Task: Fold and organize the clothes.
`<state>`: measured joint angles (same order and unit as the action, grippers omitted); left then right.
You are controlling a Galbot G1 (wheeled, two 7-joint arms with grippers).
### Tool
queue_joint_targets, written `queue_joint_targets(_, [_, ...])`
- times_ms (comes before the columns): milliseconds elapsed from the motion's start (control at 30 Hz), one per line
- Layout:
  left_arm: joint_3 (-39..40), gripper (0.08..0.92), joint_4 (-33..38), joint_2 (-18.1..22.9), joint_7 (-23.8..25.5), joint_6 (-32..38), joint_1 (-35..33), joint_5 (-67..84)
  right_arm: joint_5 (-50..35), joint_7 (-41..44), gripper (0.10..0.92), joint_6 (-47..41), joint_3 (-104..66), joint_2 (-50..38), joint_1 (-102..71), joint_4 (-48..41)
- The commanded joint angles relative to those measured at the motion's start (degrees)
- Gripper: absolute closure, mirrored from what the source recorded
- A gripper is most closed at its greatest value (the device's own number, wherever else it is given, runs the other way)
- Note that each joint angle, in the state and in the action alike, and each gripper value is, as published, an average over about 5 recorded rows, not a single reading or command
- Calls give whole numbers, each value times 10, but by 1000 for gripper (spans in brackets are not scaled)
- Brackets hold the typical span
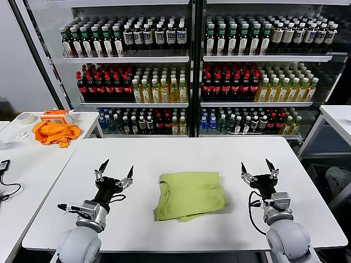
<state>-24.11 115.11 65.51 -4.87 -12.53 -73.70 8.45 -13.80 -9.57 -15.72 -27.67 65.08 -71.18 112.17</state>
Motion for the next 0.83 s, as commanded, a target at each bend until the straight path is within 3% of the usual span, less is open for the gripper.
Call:
queue_joint_targets(33, [10, 177, -31, 5, 9, 36, 28, -8, 32, 12, 203, 43, 4, 5, 45, -75])
queue_joint_targets(467, [22, 177, -66, 23, -3, 20, 77, -16, 29, 16, 203, 62, -12, -10, 52, -97])
queue_joint_targets(833, [8, 177, -81, 53, 14, 37, 68, -24, 38, 15, 203, 68, -3, -33, 54, -91])
